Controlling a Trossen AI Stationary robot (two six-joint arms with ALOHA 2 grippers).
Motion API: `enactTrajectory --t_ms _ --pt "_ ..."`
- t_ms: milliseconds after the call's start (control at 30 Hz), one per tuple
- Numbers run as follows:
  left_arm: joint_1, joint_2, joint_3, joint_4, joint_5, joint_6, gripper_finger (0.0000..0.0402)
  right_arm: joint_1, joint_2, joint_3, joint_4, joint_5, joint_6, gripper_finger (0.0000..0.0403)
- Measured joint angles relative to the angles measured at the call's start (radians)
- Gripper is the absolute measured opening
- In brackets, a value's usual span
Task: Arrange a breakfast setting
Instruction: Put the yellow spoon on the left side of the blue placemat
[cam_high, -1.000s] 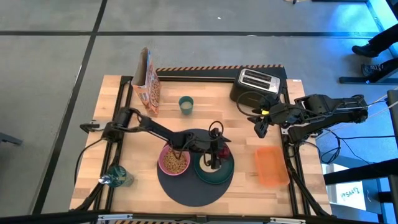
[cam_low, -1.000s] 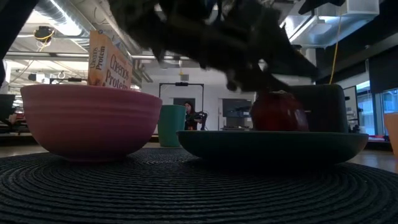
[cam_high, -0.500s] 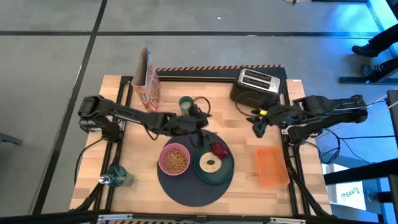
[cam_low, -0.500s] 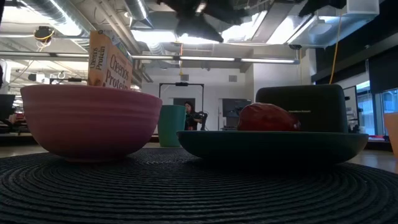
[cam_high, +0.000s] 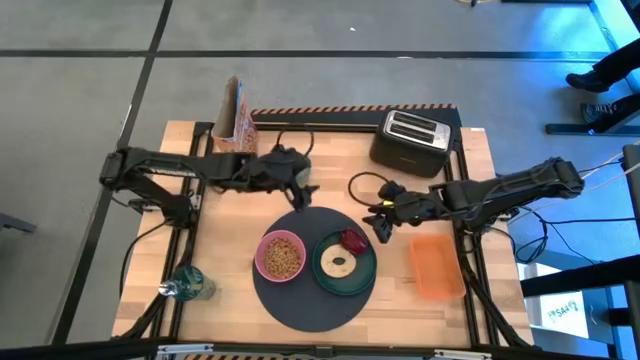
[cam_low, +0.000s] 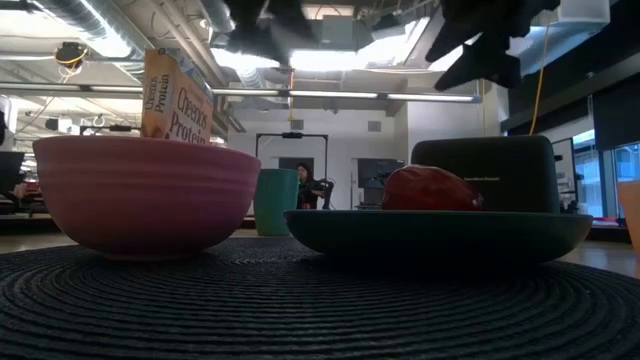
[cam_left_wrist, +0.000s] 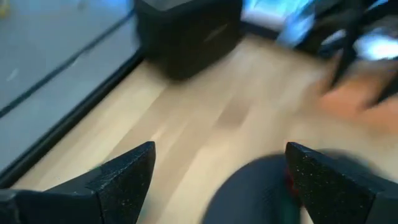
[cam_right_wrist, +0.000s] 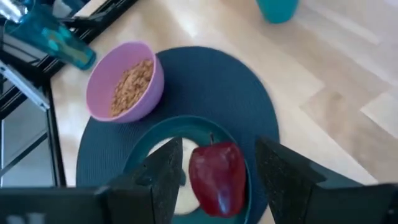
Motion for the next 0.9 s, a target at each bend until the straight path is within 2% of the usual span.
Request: enactTrajectory --t_ms 200,300,433,533,633,767,900 --pt "0.185 0.051 -0.001 -0.099 0.097 -0.077 0.0346 0.0 -0.003 0.013 0.023 0.048 0.023 0.0189" --pt "0.256 0.078 -0.001 -0.097 0.106 -0.081 0.0327 0.0 -0.01 0.041 0.02 0.076 0.021 0.0189" --pt "0.318 0.115 -0.001 -0.102 0.177 -0.13 0.0293 0.0 -0.01 0.074 -0.012 0.082 0.013 0.0189" --pt "0.312 0.12 -0.001 -0.1 0.245 -0.142 0.027 0.0 -0.01 0.108 -0.1 0.081 0.029 0.0189" --pt "0.269 0.121 -0.001 -0.104 0.282 -0.149 0.0253 0.0 -0.018 0.154 -0.303 0.06 0.086 0.0189" --pt "0.201 0.091 -0.001 -0.112 0.298 -0.188 0.0242 0.0 -0.032 0.169 -0.605 -0.077 0.185 0.0189" --pt "0.134 0.041 0.0 -0.125 0.314 -0.234 0.0239 0.013 -0.036 0.093 -0.762 -0.206 0.254 0.0188"
